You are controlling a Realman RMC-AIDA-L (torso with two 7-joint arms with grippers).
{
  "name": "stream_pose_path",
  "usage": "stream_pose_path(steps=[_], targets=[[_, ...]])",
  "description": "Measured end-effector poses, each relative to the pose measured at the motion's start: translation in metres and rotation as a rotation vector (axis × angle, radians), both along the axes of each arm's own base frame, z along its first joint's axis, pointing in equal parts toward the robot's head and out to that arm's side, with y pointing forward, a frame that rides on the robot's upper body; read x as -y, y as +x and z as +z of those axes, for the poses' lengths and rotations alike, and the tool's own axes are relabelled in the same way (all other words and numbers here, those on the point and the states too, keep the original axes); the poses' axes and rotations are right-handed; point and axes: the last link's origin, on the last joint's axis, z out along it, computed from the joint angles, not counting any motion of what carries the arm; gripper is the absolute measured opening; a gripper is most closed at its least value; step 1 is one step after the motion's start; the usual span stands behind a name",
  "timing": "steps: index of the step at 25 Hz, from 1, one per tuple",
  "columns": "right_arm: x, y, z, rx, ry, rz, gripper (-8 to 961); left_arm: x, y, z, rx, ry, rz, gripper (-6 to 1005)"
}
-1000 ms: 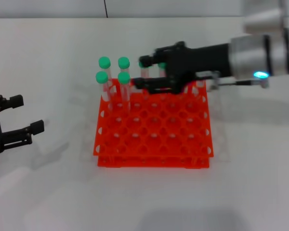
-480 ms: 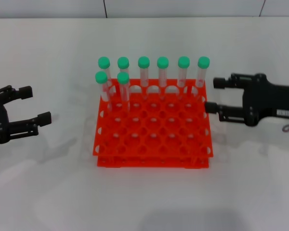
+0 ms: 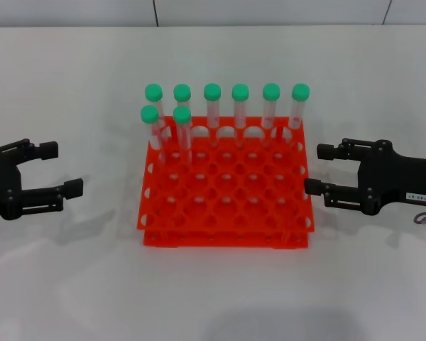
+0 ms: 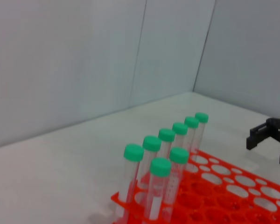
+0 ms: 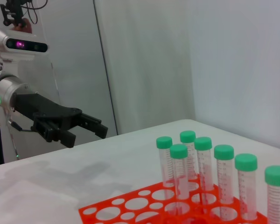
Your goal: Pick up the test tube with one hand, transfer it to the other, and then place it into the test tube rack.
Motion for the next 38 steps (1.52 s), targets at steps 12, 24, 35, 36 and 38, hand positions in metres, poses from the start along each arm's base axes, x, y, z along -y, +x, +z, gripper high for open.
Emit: stream_pose_path(steps=[12, 24, 35, 36, 38], targets=[[-0.007, 0.002, -0.001, 0.011, 0.035, -0.031, 838, -0.007, 0.001, -0.001, -0.034, -0.025, 0.001, 893], [-0.011, 0.001, -0.002, 0.019, 0.019, -0.055, 880, -0.009, 0.009, 0.000, -0.055, -0.096, -0.051, 893], [-0.013, 0.002, -0.005, 0.041, 0.000, -0.065, 879, -0.014, 0.013, -0.005, -0.069, -0.114, -0.063, 893], [-0.013, 0.002, -0.005, 0.041, 0.001, -0.067, 879, -0.014, 0.013, -0.005, -0.069, -0.114, -0.062, 893], [-0.013, 0.002, -0.005, 0.042, 0.001, -0.070, 879, -0.014, 0.013, -0.005, -0.070, -0.113, -0.062, 893]])
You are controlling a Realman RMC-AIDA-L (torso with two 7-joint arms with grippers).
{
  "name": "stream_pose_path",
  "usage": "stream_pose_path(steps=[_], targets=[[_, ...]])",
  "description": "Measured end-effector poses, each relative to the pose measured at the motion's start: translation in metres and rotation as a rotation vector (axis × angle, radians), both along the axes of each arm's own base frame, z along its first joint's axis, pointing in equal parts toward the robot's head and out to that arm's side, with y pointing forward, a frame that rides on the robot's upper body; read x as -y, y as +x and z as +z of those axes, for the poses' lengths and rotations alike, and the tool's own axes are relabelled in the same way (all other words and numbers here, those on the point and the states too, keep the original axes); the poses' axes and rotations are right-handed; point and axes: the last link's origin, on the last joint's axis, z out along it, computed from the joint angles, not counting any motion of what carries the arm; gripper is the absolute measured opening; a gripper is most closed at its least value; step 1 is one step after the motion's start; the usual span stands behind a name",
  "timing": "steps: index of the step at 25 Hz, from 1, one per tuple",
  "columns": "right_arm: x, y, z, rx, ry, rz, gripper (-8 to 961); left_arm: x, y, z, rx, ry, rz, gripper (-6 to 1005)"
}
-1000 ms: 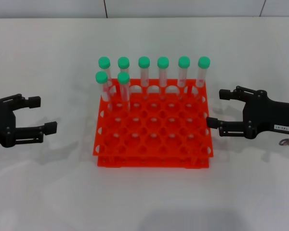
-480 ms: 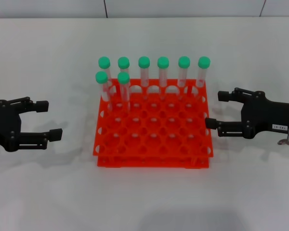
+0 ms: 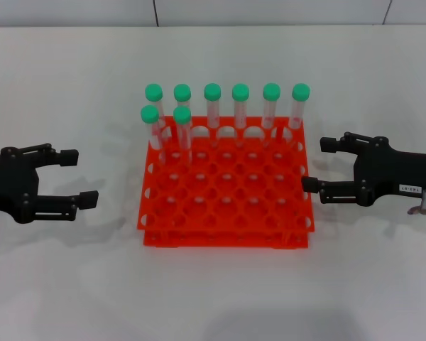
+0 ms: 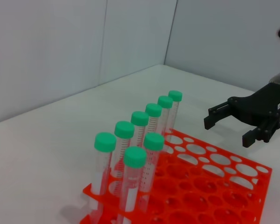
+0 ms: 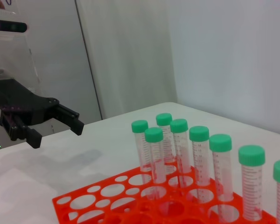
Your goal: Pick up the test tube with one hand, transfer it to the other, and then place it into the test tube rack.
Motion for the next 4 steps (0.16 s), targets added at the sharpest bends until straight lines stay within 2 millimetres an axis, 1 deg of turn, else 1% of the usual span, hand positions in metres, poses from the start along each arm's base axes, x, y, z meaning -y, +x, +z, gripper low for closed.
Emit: stream_pose_path(steps=[4], targets=[[0.0001, -0.0002, -0.0004, -0.001, 0.000, 0.000, 880, -0.0006, 0.0000, -0.0002, -0.001, 0.002, 0.001, 893]])
